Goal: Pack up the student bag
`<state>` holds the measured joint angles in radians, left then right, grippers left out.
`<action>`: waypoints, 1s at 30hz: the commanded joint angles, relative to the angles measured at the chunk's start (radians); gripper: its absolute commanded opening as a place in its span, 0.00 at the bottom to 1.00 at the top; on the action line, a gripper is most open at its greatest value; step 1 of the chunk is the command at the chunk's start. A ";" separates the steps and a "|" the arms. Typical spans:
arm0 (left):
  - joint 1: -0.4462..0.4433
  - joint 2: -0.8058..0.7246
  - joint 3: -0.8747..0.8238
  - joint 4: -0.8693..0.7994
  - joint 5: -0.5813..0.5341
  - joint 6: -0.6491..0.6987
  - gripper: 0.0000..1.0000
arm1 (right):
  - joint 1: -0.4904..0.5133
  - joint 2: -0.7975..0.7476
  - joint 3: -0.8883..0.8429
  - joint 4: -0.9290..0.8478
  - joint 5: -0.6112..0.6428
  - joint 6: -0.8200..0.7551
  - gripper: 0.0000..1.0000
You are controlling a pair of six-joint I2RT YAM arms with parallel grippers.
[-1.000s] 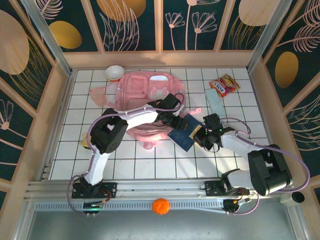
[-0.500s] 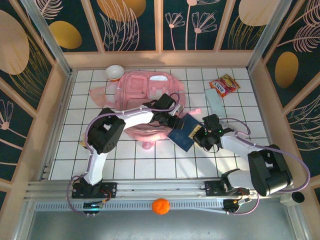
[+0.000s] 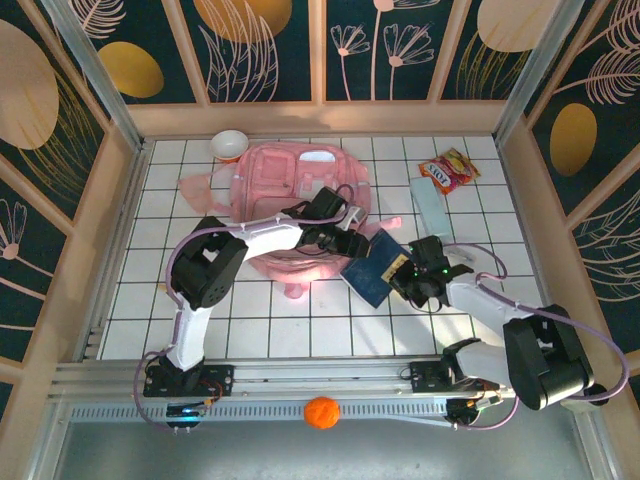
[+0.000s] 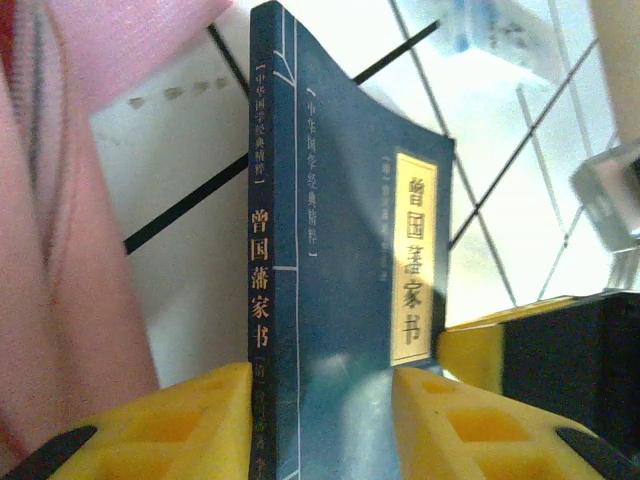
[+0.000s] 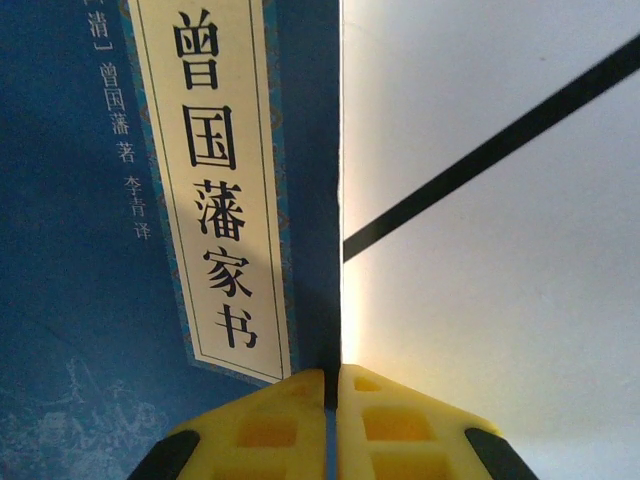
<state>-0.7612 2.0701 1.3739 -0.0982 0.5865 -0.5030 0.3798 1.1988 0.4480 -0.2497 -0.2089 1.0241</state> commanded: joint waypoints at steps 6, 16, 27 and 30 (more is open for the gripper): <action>-0.081 -0.031 -0.029 0.071 0.295 -0.025 0.42 | 0.008 -0.029 -0.023 0.093 -0.024 0.013 0.09; -0.081 0.060 0.052 -0.087 0.079 0.063 0.33 | 0.003 -0.057 -0.016 0.062 -0.005 0.005 0.09; -0.079 -0.061 0.038 -0.071 -0.120 0.108 0.04 | 0.002 -0.236 0.059 -0.019 0.102 -0.076 0.23; -0.067 -0.131 0.012 -0.017 -0.132 0.111 0.01 | 0.001 -0.315 0.096 -0.040 0.158 -0.145 0.31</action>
<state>-0.8379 2.0411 1.3968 -0.1791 0.4908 -0.4187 0.3798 0.9474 0.4873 -0.2558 -0.1329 0.9562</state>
